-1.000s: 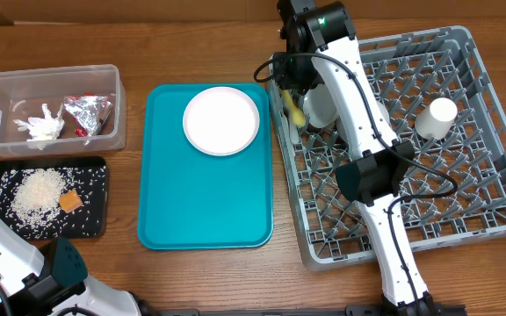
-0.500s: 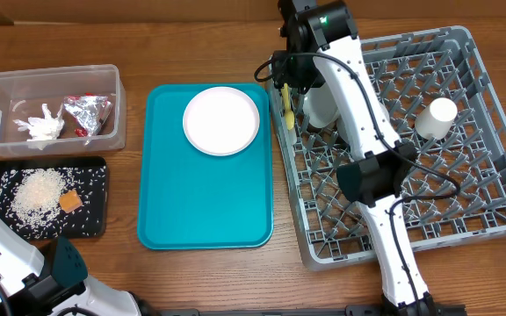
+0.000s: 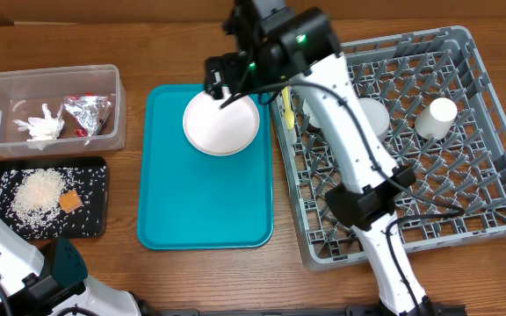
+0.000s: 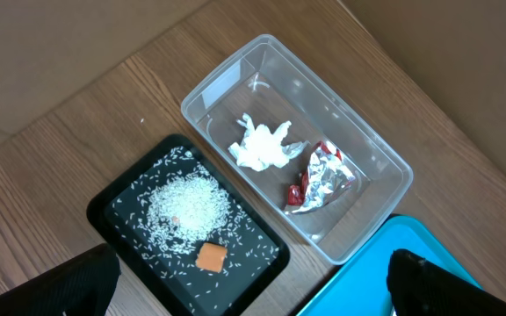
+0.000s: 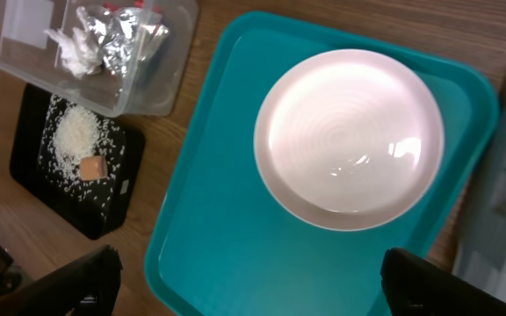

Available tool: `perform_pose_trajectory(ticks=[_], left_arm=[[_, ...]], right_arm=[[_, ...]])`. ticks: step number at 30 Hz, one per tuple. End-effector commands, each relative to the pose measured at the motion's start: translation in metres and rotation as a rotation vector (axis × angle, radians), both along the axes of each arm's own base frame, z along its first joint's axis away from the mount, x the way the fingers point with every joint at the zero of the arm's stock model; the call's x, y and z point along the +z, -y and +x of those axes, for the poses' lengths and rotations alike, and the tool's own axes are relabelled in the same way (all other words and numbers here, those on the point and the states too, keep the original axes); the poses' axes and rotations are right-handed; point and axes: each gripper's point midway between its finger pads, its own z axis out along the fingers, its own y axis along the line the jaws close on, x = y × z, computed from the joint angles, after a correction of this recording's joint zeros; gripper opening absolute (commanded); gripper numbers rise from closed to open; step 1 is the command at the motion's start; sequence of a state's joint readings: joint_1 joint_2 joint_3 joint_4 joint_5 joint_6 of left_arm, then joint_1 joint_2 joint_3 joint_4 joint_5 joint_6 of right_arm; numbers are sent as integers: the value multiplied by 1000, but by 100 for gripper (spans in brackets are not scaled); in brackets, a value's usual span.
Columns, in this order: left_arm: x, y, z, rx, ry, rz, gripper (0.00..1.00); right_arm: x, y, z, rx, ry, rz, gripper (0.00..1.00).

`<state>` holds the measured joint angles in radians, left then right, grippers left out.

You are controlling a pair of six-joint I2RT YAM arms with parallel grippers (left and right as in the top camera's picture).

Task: Sort waste into correct bins and load items into the dishwasher rack
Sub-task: 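Move the right gripper left over the white plate on the teal tray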

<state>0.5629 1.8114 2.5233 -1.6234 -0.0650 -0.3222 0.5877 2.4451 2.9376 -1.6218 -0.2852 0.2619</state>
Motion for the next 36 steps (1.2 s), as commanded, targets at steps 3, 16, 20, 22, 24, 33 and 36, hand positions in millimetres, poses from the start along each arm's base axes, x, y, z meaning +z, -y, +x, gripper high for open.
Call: perform_pose_trajectory(ticks=[3, 16, 20, 22, 24, 33, 36], left_arm=[[-4, -3, 1, 4, -17, 4, 100], [-4, -3, 1, 4, -17, 4, 100], [-4, -3, 1, 4, -17, 4, 100], [-4, -3, 1, 4, -17, 4, 100], [-4, -3, 1, 4, -17, 4, 100], [-4, -3, 1, 4, -17, 4, 100], [-4, -3, 1, 4, -17, 4, 100]], right_arm=[[17, 33, 5, -302, 93, -160, 95], [46, 23, -24, -376, 64, -81, 100], [26, 25, -25, -447, 19, -133, 100], [9, 32, -23, -513, -13, -183, 100], [-14, 34, -26, -561, -76, -228, 100], [-102, 14, -34, -626, -278, -264, 100], [-119, 9, -31, -648, -294, -248, 100]])
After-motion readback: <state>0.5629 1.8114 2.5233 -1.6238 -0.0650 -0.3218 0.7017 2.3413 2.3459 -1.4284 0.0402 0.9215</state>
